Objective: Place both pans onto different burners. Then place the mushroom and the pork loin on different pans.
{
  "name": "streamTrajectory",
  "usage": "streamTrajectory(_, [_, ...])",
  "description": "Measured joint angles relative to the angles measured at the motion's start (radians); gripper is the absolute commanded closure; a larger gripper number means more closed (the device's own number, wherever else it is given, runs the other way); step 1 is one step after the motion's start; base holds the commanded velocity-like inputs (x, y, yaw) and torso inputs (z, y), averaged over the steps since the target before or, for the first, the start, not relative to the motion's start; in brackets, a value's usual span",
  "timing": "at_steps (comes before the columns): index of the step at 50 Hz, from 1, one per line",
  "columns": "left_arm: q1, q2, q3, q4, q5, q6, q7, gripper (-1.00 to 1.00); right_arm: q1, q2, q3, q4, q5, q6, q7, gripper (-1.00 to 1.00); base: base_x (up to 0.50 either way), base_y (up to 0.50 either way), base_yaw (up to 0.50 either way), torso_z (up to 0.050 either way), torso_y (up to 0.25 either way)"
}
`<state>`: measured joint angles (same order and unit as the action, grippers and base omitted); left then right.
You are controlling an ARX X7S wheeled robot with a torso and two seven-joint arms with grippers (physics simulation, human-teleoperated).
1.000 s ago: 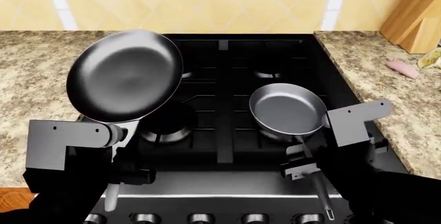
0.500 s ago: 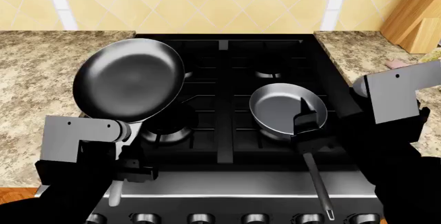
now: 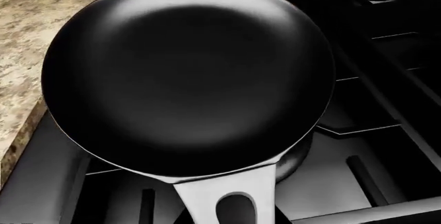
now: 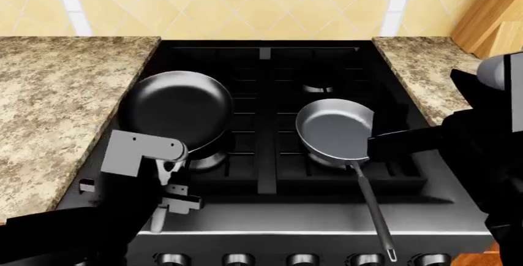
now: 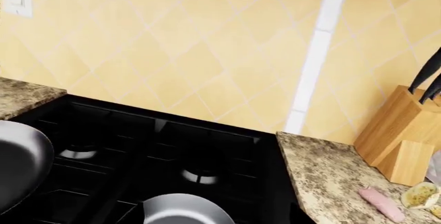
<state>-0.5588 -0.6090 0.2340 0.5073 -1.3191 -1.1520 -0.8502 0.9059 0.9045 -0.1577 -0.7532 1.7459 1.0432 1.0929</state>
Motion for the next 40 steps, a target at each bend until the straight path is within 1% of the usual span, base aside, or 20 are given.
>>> streamTrajectory(8, [0.000, 0.015, 0.034, -0.029, 0.009, 0.000, 0.018, 1.00, -0.005, 0.000, 0.002, -0.003, -0.003, -0.004, -0.003, -1.00, 0.00, 0.00, 0.00, 0.001, 0.003])
streamTrajectory(20, [0.001, 0.023, 0.041, -0.041, 0.044, 0.017, 0.040, 1.00, -0.018, -0.003, 0.000, -0.006, -0.013, -0.010, -0.011, -1.00, 0.00, 0.00, 0.00, 0.000, 0.000])
streamTrajectory(21, [0.001, 0.023, 0.042, -0.041, 0.045, 0.018, 0.040, -1.00, -0.019, -0.004, 0.000, -0.006, -0.014, -0.010, -0.011, -1.00, 0.00, 0.00, 0.00, 0.000, 0.000])
streamTrajectory(40, [0.012, 0.014, 0.034, -0.028, 0.086, 0.044, 0.040, -1.00, -0.031, -0.008, -0.006, -0.009, -0.028, -0.017, -0.022, -1.00, 0.00, 0.00, 0.00, 0.000, 0.000])
